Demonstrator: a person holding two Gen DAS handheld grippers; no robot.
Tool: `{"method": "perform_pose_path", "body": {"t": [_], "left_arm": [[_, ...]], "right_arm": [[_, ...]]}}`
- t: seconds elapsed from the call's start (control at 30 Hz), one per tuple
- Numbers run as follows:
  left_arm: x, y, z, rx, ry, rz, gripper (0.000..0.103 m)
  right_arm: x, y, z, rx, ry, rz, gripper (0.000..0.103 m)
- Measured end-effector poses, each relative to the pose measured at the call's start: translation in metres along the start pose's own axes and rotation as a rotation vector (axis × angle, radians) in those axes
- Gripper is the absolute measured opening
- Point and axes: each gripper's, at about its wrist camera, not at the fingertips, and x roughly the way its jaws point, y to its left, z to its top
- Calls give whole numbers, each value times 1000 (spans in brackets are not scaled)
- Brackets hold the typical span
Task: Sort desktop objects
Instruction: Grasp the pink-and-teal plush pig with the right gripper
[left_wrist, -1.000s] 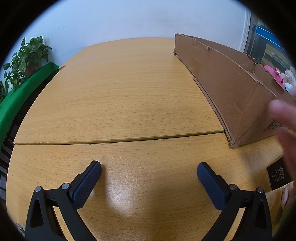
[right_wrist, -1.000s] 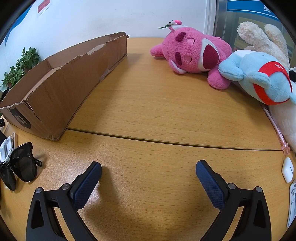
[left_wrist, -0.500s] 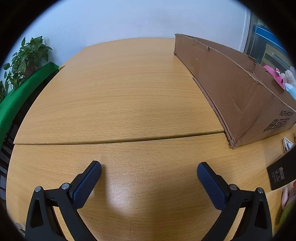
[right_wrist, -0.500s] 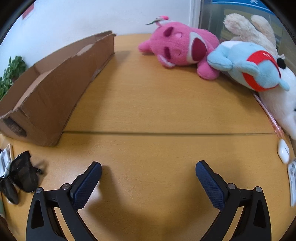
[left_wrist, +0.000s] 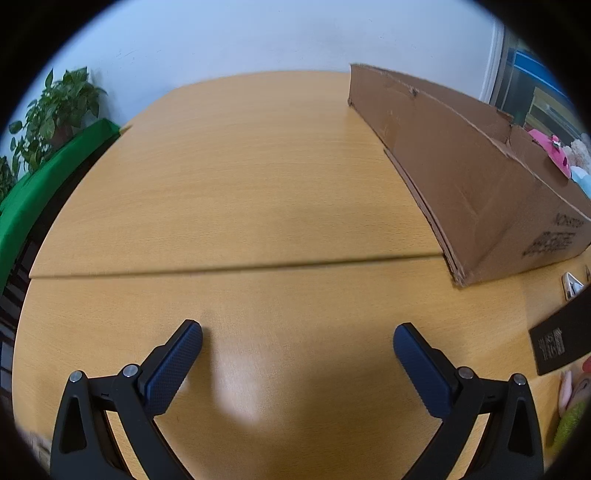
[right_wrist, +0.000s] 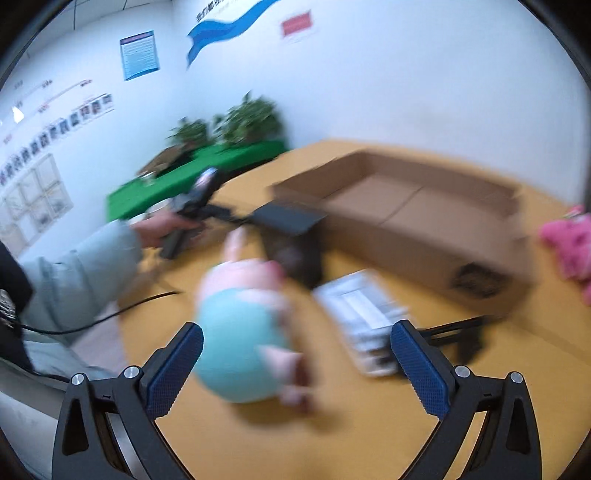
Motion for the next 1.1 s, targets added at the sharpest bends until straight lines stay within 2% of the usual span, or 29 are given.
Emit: {"method": "perform_pose_path", "body": {"t": [0.07,0.1,0.17,0.23,0.27,0.3,0.37,0.4,0.47,0.57,0.63,0.67,0.73,0.77,0.87,0.97,1.1], "left_arm": [[-8,-10,-8,-17,58,3,102],[-19,-18,-17,-28,57,-22,100],[-48,-30,-31,-48,-25,-71,98],[-88,-48,-47,-63,-127,-134,98],[-113,-61,-58,-64,-178,-199,99],[-124,-68,-63,-66,-198,-238,99],[-145,-85,-75,-83,-220,-380,99],[-149,-94,-80,-90,-205,-450,99],[-142,-107,-87,-118,-127,-561,99],[-120,-117,-96,-196,-5,-653,98],[-102,-121,-102,-237,77,-669,97],[-95,-122,-105,-259,112,-695,93],[-86,-125,-116,-321,162,-803,88],[-85,-125,-118,-342,165,-839,82],[-91,-126,-123,-365,130,-866,71],[-92,-124,-124,-394,115,-860,66],[-100,-132,-127,-368,101,-858,56]], "right_arm": [[25,16,-2,-6,52,22,103],[37,20,0,-20,78,2,103],[61,22,-1,-32,142,-51,103],[69,17,-11,27,161,27,103],[73,20,-12,37,166,45,103],[74,24,-13,28,171,51,103],[78,38,-15,3,187,104,102],[78,45,-16,-7,187,134,103],[79,56,-17,-22,179,133,103],[75,58,-18,6,161,127,102],[79,59,-19,22,172,77,101],[81,60,-22,25,186,53,100],[89,61,-29,25,222,0,97],[94,62,-36,33,238,-15,93],[92,63,-43,69,210,-32,85],[90,62,-44,96,180,-43,83],[86,72,-48,71,159,-82,79]]}}
